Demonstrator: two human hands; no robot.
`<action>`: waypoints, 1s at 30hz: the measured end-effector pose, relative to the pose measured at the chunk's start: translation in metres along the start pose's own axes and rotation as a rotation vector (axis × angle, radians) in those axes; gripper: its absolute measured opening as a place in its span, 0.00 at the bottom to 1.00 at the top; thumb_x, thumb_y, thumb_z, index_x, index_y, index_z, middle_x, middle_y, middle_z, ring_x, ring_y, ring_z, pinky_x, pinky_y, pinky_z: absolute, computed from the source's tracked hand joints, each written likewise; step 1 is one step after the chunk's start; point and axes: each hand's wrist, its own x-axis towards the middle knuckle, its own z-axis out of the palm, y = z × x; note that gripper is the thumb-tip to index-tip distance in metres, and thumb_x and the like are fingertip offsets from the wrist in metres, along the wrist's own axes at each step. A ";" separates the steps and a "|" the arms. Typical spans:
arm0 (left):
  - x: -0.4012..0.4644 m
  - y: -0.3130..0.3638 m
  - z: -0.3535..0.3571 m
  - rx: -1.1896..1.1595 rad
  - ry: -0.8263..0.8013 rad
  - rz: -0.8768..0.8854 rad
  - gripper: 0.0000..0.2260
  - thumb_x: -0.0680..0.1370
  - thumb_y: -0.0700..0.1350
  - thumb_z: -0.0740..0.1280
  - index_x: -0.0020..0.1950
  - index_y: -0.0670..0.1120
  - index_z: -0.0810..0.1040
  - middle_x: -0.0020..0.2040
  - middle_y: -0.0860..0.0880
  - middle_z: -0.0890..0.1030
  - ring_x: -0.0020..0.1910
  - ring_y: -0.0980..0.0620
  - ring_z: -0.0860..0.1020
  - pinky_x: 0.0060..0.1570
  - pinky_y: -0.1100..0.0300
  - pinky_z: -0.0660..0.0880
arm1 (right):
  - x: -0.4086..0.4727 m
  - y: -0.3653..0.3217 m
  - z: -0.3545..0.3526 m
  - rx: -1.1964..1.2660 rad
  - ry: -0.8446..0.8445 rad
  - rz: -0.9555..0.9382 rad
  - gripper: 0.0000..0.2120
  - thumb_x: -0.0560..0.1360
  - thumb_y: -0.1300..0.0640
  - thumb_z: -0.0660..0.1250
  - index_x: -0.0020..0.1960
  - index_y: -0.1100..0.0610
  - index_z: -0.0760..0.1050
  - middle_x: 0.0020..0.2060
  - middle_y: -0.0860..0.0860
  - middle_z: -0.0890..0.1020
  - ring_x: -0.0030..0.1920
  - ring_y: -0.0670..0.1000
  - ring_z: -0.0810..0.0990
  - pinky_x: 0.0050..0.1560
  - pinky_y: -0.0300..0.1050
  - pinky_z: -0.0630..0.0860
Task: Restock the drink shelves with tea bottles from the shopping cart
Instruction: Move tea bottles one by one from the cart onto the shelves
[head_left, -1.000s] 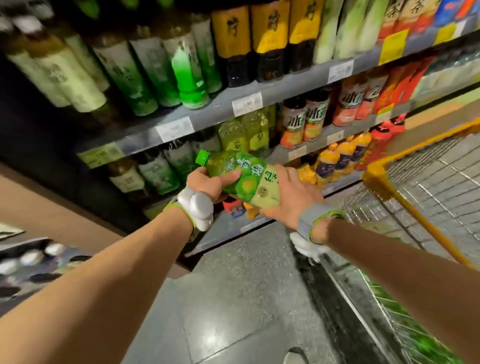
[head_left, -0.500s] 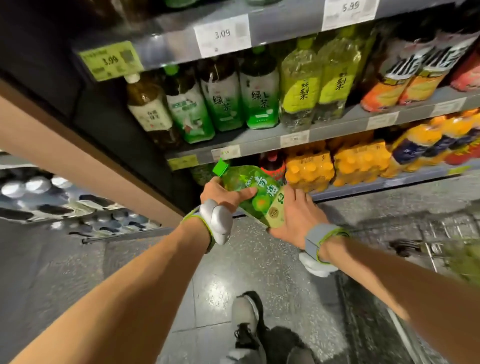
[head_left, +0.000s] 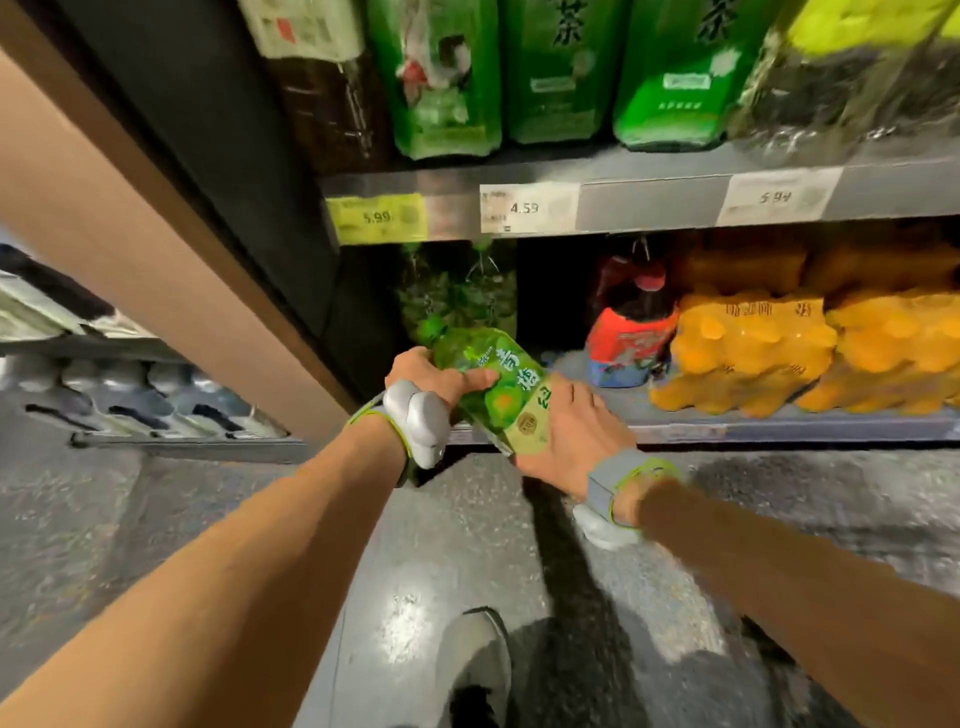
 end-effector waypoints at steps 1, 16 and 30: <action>0.009 0.000 -0.001 0.003 -0.004 -0.013 0.39 0.50 0.54 0.83 0.57 0.41 0.79 0.53 0.45 0.83 0.50 0.43 0.81 0.53 0.48 0.80 | 0.006 0.000 0.004 -0.001 0.003 -0.006 0.47 0.61 0.36 0.70 0.70 0.57 0.56 0.61 0.57 0.69 0.64 0.61 0.69 0.60 0.55 0.72; 0.078 0.009 0.047 -0.033 -0.017 0.331 0.40 0.66 0.44 0.79 0.73 0.44 0.64 0.66 0.45 0.75 0.63 0.46 0.75 0.63 0.56 0.73 | 0.094 0.021 0.065 0.136 0.269 0.063 0.51 0.67 0.41 0.72 0.76 0.57 0.44 0.66 0.57 0.64 0.66 0.61 0.66 0.58 0.55 0.70; 0.085 -0.011 0.053 0.305 -0.087 0.672 0.42 0.68 0.45 0.77 0.77 0.49 0.59 0.74 0.49 0.65 0.73 0.51 0.64 0.66 0.67 0.58 | 0.106 0.042 0.089 0.527 0.229 0.137 0.27 0.70 0.46 0.71 0.63 0.58 0.69 0.58 0.57 0.74 0.58 0.59 0.74 0.55 0.54 0.74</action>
